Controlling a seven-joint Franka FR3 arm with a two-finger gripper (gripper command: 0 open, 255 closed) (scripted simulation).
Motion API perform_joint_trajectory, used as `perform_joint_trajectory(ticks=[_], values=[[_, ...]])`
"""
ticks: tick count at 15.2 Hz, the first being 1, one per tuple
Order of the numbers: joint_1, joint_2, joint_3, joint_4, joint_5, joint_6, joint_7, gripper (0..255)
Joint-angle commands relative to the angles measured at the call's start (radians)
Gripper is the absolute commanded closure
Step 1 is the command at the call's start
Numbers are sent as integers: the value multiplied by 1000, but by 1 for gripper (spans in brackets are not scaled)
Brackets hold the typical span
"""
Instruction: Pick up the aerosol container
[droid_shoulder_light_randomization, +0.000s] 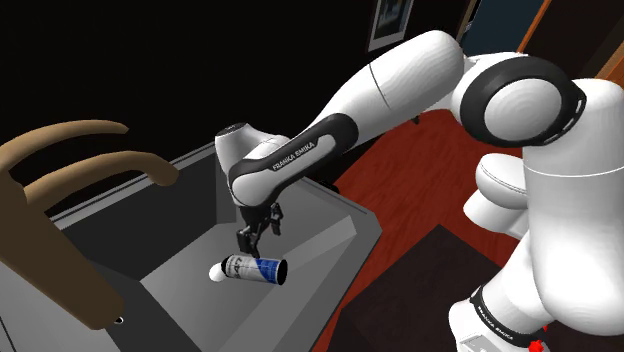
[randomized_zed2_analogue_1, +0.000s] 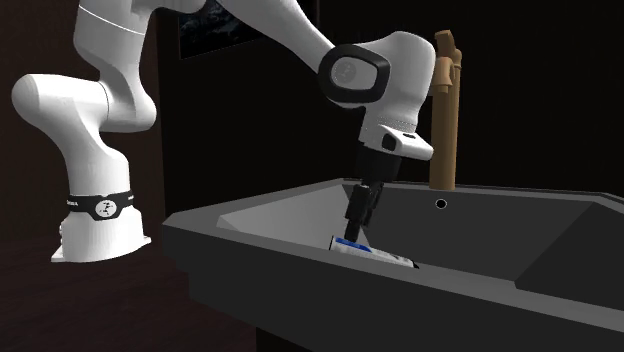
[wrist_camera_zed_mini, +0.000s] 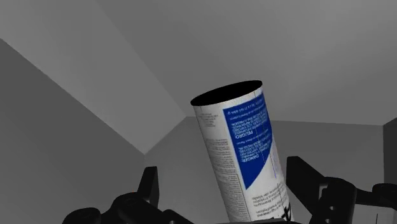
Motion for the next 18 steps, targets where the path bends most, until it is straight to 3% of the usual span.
perform_joint_trajectory(ticks=[1, 4, 14, 15, 18], values=[[26, 75, 2, 83, -12, -14, 4, 0], [68, 189, 5, 211, -28, -35, 6, 0], [79, 263, -8, 225, -42, 23, 6, 0], [79, 261, -8, 222, -42, 25, 6, 255], [79, 261, -8, 223, -42, 24, 6, 255]])
